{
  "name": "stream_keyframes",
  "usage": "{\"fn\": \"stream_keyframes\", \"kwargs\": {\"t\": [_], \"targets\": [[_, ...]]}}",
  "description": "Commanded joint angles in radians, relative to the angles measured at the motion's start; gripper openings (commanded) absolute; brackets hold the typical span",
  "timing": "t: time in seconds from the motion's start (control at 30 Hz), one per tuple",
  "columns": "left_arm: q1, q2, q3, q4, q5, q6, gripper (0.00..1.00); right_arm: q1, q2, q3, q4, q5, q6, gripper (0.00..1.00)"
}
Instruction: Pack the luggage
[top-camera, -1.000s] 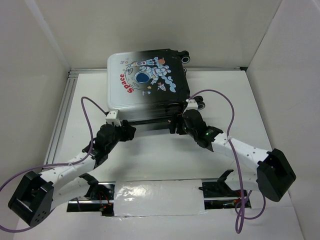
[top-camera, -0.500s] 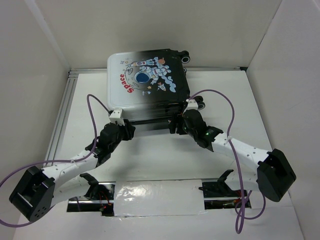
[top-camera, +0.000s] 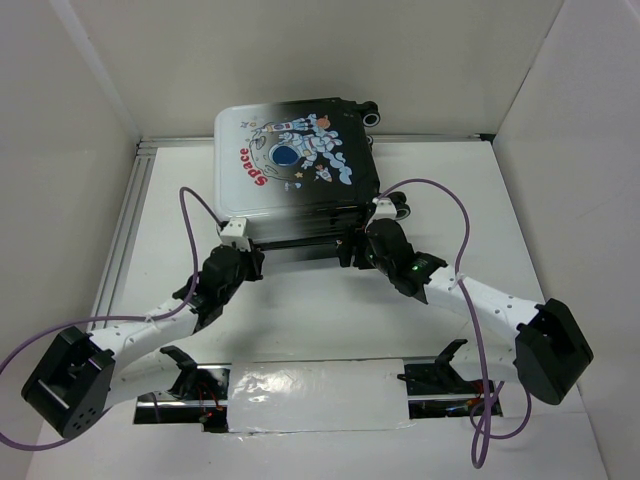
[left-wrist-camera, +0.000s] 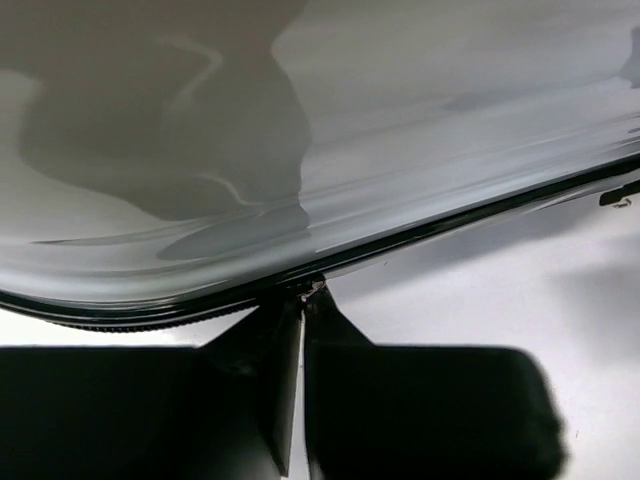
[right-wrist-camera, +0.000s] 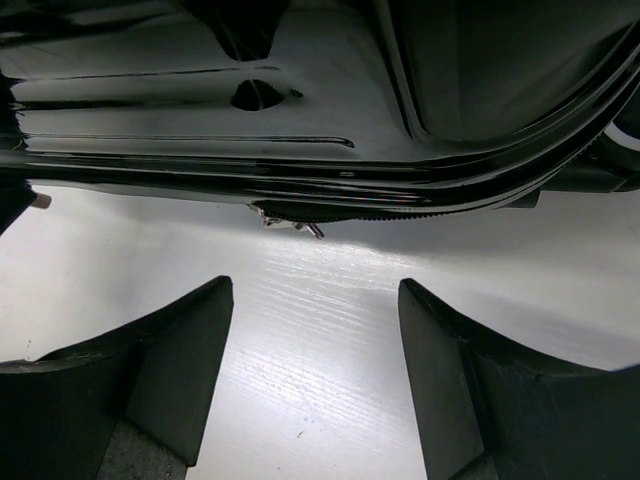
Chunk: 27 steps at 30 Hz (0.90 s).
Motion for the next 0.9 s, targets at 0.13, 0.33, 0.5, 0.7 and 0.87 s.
{"fn": "stream_keyframes", "kwargs": {"t": [0.13, 0.33, 0.5, 0.7, 0.87], "targets": [[-0.006, 0.011, 0.038, 0.108, -0.001, 0.044, 0.0, 0.01, 0.001, 0.017, 0.023, 0.005, -0.001, 0.74], [0.003, 0.011, 0.047, 0.099, -0.001, 0.044, 0.0, 0.019, 0.019, -0.001, 0.065, 0.005, 0.009, 0.74], [0.012, 0.011, 0.057, 0.09, 0.033, 0.044, 0.0, 0.028, 0.059, -0.001, 0.083, 0.025, 0.009, 0.74], [0.032, 0.011, 0.066, 0.08, 0.054, 0.044, 0.0, 0.039, 0.071, 0.008, 0.132, 0.07, 0.041, 0.67], [0.05, 0.011, 0.057, 0.08, 0.063, 0.044, 0.0, 0.05, 0.099, 0.028, 0.146, 0.093, 0.041, 0.66]]}}
